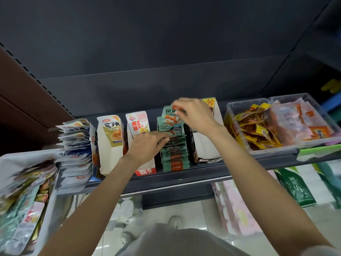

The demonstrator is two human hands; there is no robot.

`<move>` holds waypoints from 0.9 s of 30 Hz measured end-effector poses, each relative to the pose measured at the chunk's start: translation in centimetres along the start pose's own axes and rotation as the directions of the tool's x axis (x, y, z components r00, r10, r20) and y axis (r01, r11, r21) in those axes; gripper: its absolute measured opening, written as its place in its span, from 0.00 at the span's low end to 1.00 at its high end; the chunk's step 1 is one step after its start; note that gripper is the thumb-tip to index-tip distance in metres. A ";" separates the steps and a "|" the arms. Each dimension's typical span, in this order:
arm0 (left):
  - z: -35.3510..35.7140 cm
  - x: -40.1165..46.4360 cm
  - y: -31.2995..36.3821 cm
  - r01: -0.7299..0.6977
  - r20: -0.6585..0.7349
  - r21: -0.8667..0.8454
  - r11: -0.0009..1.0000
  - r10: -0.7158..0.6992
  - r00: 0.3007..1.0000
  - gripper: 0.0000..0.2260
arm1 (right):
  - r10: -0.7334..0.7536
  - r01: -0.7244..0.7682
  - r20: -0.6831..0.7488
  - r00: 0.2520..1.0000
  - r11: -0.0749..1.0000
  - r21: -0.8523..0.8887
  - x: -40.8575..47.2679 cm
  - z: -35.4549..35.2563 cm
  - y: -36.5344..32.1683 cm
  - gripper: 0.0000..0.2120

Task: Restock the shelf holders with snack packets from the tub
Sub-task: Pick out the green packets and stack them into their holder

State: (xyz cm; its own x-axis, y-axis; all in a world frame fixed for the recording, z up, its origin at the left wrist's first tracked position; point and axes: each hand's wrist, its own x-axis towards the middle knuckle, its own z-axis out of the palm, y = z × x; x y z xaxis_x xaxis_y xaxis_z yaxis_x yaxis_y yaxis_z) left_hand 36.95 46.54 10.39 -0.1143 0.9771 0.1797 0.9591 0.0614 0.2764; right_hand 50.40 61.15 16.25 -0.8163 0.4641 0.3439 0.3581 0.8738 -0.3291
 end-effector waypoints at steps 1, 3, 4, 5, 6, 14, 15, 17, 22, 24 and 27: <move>0.0 0.0 0.0 0.000 -0.004 -0.010 1.000 0.000 1.000 0.13 | -0.011 0.012 0.051 0.999 0.999 -0.033 0.2 0.5 -0.2 0.08; -0.1 0.0 0.1 0.007 -0.008 -0.018 1.000 -0.007 1.000 0.14 | -0.013 0.028 0.163 0.987 0.995 -0.092 0.3 1.4 -0.5 0.08; -0.2 0.0 0.1 0.008 -0.012 -0.017 1.000 -0.009 1.000 0.14 | -0.009 0.032 0.193 0.981 0.993 -0.117 0.2 1.7 -0.6 0.07; -0.3 0.0 0.0 0.011 -0.020 -0.017 1.000 -0.011 1.000 0.14 | -0.001 0.028 0.199 0.980 0.990 -0.135 0.0 1.8 -0.6 0.07; -0.4 0.0 -0.1 0.016 -0.032 -0.023 1.000 -0.017 0.999 0.14 | 0.008 0.019 0.190 0.982 0.990 -0.142 -0.1 1.9 -0.6 0.08; -0.5 0.0 0.0 0.035 -0.104 -0.056 0.998 -0.041 0.994 0.09 | 0.039 0.003 0.208 0.977 0.980 -0.200 -0.6 2.6 -0.5 0.11; -0.4 0.0 0.0 0.040 -0.107 -0.060 0.997 -0.046 0.993 0.09 | 0.040 0.002 0.214 0.976 0.981 -0.193 -0.8 2.8 -0.4 0.11; -0.3 0.0 -0.1 0.053 -0.105 -0.073 0.996 -0.060 0.993 0.11 | 0.047 -0.007 0.217 0.975 0.983 -0.181 -1.1 2.9 -0.4 0.11; -1.1 -0.8 -0.3 0.145 -0.161 -0.193 0.970 -0.177 0.971 0.12 | 0.152 -0.150 -0.060 0.987 0.988 0.041 -2.5 1.7 -1.5 0.11; -2.2 -2.0 -0.7 0.189 -0.294 -0.304 0.934 -0.281 0.914 0.10 | 0.225 -0.186 -0.177 0.958 0.959 0.213 -3.0 1.2 -3.2 0.10; -4.1 -5.4 -1.7 0.225 -0.485 -0.466 0.856 -0.460 0.744 0.06 | 0.247 -0.123 -0.289 0.925 0.914 0.387 -3.3 1.6 -7.2 0.09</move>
State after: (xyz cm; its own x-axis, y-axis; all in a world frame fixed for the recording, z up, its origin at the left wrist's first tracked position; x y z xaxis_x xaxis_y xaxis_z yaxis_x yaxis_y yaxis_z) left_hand 34.91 40.33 12.85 -0.6514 0.5999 0.4646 0.6744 0.1772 0.7168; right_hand 49.80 53.06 16.05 -0.5354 0.6871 0.4911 0.2526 0.6852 -0.6832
